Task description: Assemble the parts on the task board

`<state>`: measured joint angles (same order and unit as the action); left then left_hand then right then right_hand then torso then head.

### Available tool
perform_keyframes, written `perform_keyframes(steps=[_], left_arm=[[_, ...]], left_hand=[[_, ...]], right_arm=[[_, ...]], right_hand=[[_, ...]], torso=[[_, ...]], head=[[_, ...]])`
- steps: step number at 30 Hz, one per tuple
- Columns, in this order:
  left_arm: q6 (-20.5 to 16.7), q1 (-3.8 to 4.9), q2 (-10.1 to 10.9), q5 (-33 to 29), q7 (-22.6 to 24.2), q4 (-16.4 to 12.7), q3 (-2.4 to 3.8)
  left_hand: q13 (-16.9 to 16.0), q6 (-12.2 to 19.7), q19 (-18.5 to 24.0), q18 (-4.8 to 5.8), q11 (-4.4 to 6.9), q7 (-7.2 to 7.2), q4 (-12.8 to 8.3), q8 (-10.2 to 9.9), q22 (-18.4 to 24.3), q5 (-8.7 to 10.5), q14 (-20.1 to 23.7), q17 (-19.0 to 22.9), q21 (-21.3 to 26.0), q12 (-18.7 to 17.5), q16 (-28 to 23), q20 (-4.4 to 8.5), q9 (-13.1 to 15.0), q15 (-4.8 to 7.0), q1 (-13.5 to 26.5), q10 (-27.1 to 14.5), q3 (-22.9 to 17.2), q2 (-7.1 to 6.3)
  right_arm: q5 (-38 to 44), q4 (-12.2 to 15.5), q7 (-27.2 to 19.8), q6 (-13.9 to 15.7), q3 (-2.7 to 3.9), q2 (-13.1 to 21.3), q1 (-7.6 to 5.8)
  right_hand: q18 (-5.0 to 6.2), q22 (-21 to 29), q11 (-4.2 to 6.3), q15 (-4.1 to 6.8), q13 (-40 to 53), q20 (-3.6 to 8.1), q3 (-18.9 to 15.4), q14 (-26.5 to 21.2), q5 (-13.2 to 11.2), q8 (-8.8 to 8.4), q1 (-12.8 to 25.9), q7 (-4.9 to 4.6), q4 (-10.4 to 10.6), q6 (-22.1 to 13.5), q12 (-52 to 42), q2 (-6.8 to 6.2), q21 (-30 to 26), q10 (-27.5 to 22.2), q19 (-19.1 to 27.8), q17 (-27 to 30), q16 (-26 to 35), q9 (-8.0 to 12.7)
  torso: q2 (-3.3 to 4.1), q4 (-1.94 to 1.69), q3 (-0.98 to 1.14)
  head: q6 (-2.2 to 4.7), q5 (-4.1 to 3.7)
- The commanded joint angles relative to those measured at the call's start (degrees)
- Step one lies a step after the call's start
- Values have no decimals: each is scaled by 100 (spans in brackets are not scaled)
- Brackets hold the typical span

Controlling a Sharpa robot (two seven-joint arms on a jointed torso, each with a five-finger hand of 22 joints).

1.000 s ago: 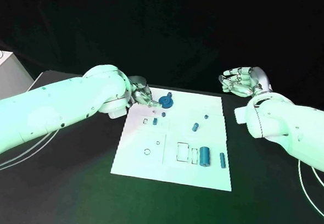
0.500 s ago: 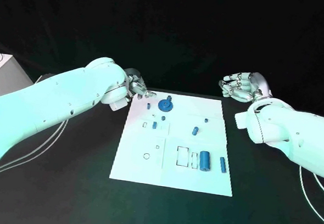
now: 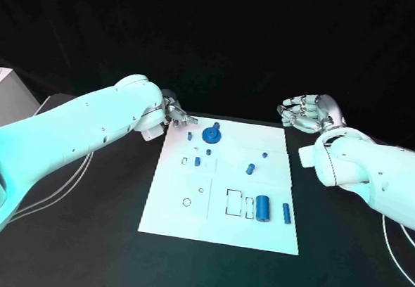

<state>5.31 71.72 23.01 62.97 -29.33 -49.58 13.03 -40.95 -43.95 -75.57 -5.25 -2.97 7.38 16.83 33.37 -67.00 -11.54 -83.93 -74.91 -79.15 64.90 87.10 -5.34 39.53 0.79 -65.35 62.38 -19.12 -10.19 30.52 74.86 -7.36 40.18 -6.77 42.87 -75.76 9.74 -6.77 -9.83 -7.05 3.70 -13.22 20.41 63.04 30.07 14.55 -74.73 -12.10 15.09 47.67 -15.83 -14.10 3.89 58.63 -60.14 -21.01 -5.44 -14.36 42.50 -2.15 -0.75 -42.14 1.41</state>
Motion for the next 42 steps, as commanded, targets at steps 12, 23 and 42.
perform_keyframes(steps=[12, 23, 42], left_arm=[[484, 61, -152, 221, -40, 330, -45], [686, 69, -155, 186, -57, 308, -57], [791, 69, -124, 166, -62, 187, -66]], left_hand=[[-129, -79, -79, 40, 25, -40, 0, 102, -77, 14, -410, -1031, -70, 125, 53, 25, 1, -2, 129, 121, 94, 39], [-177, -142, -115, 52, 56, -75, -11, 187, -144, -3, -428, -1070, -106, 171, 76, 42, 29, 21, 118, 164, 105, 102], [-316, -304, -205, 83, 156, -187, -15, 437, -302, -28, -476, -1176, -191, 270, 134, 107, 210, 106, -44, 317, 20, 194]], right_arm=[[160, 43, 8, -166, 5, 1, -46], [162, 33, 9, -160, 6, -4, -51], [165, 0, 7, -154, 5, -25, -51]], right_hand=[[73, 18, -6, -13, -8, -16, -19, -36, 21, -30, 11, -160, -18, -43, 34, 12, -12, -39, 49, 15, 28, 8], [73, 25, -8, -16, -7, -19, -24, -40, 23, -33, 16, -162, -15, -46, 37, 13, -12, -42, 55, 21, 33, 9], [73, 25, -8, -16, -7, -19, -24, -40, 23, -33, 16, -162, -15, -46, 37, 13, -12, -42, 55, 21, 33, 9]], torso=[[88, 26, 6], [84, 26, 3], [94, 20, -1]], head=[[49, 29], [38, 27], [28, 51]])
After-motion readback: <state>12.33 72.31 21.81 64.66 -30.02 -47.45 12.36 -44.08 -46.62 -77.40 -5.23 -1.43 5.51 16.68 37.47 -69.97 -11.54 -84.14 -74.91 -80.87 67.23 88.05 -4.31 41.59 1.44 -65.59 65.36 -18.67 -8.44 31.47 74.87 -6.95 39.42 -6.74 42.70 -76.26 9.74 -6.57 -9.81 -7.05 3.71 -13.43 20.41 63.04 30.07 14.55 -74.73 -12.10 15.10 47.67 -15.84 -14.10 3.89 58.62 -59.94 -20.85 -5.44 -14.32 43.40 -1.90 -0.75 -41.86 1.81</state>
